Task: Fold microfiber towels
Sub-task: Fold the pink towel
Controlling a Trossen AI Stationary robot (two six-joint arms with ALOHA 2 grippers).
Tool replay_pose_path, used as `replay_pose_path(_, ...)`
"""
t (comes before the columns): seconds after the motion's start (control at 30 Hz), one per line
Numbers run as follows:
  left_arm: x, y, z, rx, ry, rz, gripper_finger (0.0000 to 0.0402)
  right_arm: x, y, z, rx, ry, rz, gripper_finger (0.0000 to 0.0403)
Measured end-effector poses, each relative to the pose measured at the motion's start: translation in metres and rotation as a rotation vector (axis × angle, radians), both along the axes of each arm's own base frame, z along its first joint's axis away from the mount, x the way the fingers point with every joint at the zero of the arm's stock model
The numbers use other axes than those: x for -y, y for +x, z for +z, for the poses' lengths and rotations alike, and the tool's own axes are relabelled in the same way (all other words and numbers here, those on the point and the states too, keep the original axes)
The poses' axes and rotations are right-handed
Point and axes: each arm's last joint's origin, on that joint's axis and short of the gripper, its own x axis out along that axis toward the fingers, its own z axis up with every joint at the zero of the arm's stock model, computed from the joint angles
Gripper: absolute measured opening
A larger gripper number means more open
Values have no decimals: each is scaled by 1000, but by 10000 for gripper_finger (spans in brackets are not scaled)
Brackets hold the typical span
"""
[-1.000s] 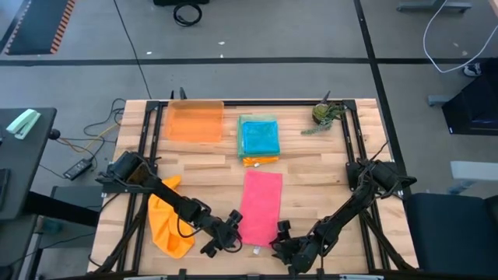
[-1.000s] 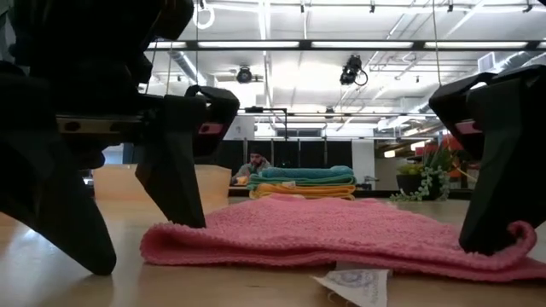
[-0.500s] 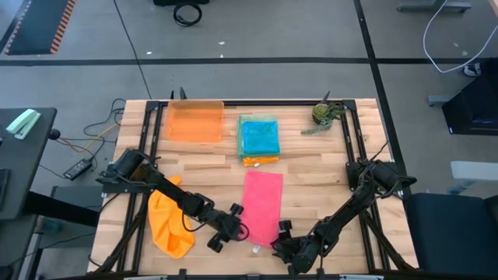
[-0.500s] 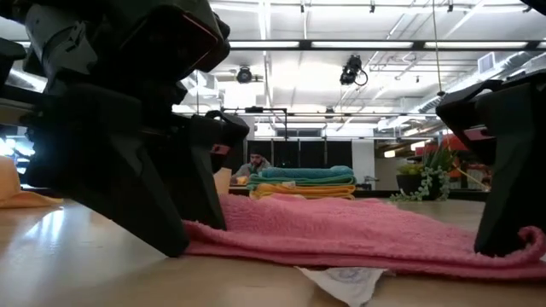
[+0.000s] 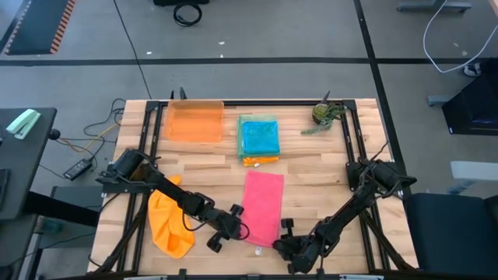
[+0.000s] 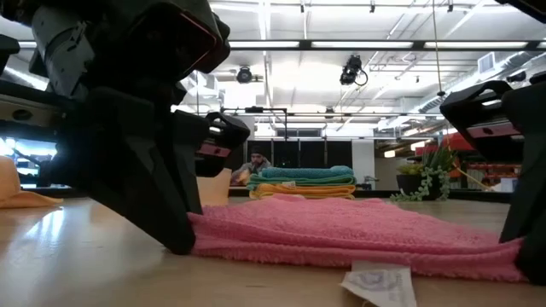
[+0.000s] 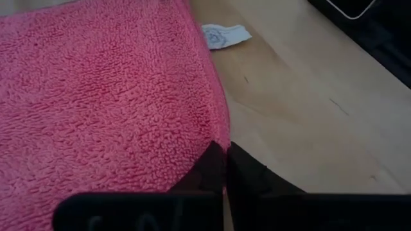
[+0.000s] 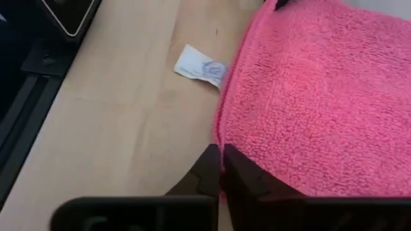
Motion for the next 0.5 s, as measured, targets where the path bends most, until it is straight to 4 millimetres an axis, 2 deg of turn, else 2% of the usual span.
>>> replay_pose_path(0.13,0,0,5,6,-27,9,14,4,-1,7,-8,13,-16,6)
replay_pose_path(0.2,-1,-1,11,6,-54,21,9,6,-2,19,-3,39,-24,5)
replay_pose_path(0.33,-6,1,41,61,-160,32,10,11,-7,49,5,101,-41,4)
replay_pose_path(0.5,-7,-2,68,61,-303,43,8,18,-19,74,13,254,-70,2)
